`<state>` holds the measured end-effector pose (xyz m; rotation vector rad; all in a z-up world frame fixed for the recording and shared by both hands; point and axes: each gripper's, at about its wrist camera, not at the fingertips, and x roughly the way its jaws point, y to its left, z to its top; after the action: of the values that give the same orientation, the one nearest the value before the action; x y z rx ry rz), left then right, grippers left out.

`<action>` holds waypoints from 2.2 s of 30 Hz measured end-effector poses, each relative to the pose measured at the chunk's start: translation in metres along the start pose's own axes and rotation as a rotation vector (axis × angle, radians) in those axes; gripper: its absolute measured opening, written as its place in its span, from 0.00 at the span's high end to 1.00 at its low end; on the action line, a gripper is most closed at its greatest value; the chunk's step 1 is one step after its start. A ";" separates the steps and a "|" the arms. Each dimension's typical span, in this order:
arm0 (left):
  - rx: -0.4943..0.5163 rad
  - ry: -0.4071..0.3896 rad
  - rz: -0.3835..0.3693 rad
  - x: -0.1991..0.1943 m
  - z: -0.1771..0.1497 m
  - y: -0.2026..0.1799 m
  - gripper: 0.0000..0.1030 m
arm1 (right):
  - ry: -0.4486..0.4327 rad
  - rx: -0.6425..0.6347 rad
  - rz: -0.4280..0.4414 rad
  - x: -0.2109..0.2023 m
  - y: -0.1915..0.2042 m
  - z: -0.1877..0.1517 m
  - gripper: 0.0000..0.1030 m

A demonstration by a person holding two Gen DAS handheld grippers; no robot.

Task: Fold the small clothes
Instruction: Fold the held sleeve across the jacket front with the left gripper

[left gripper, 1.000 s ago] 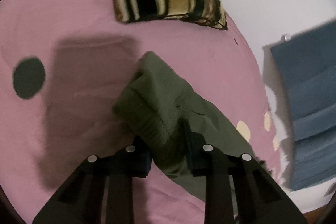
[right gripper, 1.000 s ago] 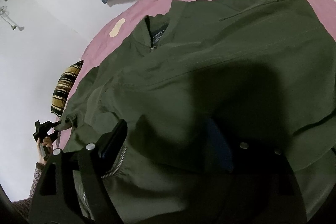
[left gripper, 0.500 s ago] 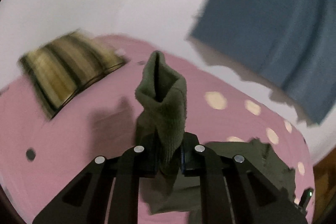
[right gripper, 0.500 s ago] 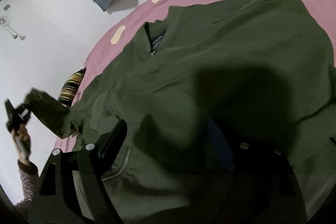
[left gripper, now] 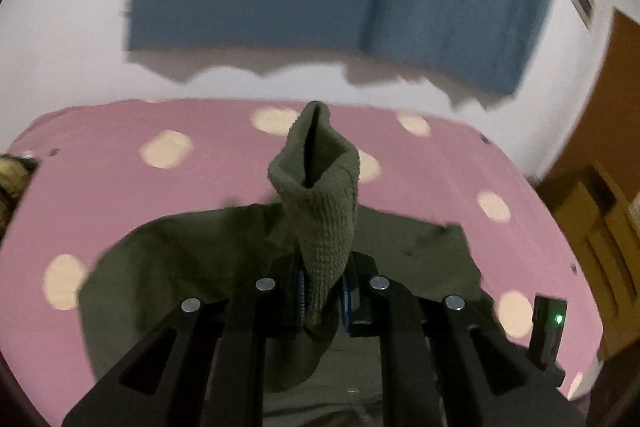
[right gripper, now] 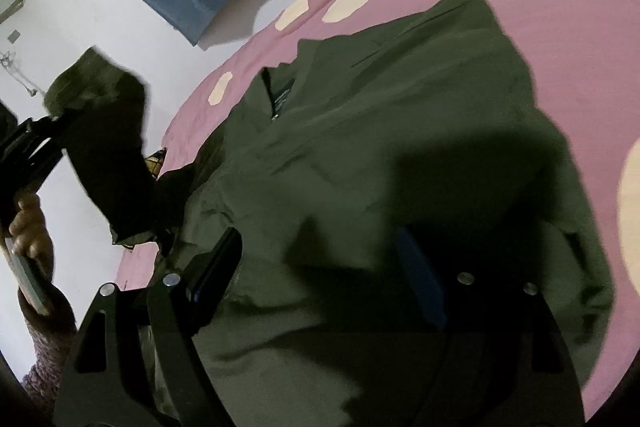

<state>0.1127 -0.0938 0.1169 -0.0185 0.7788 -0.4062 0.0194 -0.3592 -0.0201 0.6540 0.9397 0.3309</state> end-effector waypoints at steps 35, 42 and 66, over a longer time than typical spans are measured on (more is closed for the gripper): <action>-0.003 -0.018 0.056 0.006 -0.114 0.054 0.26 | 0.044 0.119 0.020 0.007 -0.027 0.008 0.56; -0.144 0.014 0.117 0.003 -0.138 0.113 0.26 | -0.016 0.039 -0.093 -0.007 -0.010 0.022 0.89; -0.239 0.088 0.136 0.021 -0.163 0.140 0.26 | -0.005 0.145 -0.077 0.013 -0.053 0.013 0.89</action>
<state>0.0634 0.0496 -0.0369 -0.1718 0.9068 -0.1844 0.0361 -0.3971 -0.0570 0.7484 0.9880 0.1941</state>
